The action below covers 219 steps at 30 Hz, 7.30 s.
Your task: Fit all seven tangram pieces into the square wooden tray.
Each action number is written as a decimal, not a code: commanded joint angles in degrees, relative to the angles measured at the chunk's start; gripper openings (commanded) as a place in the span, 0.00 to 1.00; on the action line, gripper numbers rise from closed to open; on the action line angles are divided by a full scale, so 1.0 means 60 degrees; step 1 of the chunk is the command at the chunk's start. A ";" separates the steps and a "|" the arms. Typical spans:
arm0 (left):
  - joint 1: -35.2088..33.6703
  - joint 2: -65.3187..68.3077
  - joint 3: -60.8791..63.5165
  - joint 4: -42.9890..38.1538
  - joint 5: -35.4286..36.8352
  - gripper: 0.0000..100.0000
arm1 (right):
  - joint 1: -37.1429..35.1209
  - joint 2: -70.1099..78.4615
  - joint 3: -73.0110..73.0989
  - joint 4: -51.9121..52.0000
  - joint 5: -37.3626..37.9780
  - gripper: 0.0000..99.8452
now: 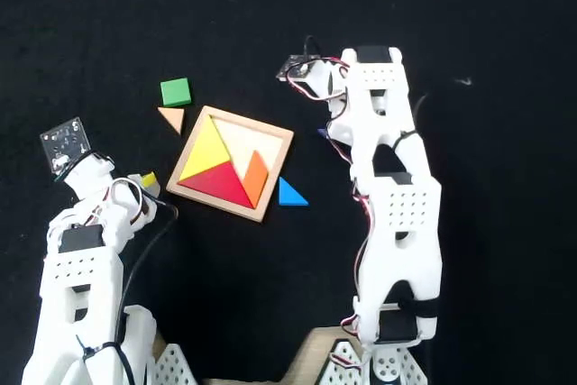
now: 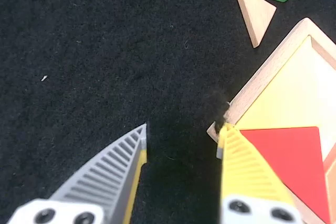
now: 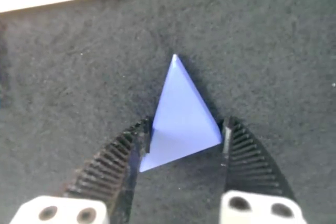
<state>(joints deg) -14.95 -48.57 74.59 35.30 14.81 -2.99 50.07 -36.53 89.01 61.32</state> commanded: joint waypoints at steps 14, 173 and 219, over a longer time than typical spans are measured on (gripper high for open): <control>0.0139 0.0015 -0.0066 -0.0161 0.0044 0.22 | -0.0264 -0.1795 -0.2498 0.2037 -0.1670 0.19; 0.1971 1.8403 -2.2718 0.7956 -0.4821 0.03 | -0.0410 -0.3451 0.4271 -0.4381 -0.7941 0.01; 0.2059 0.9143 -0.9560 0.1099 -1.0227 0.03 | -0.0425 -0.3451 0.4286 -0.4381 -0.7927 0.01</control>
<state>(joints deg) -7.12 9.19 16.75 47.87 -48.22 -6.15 33.01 -10.68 63.52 13.76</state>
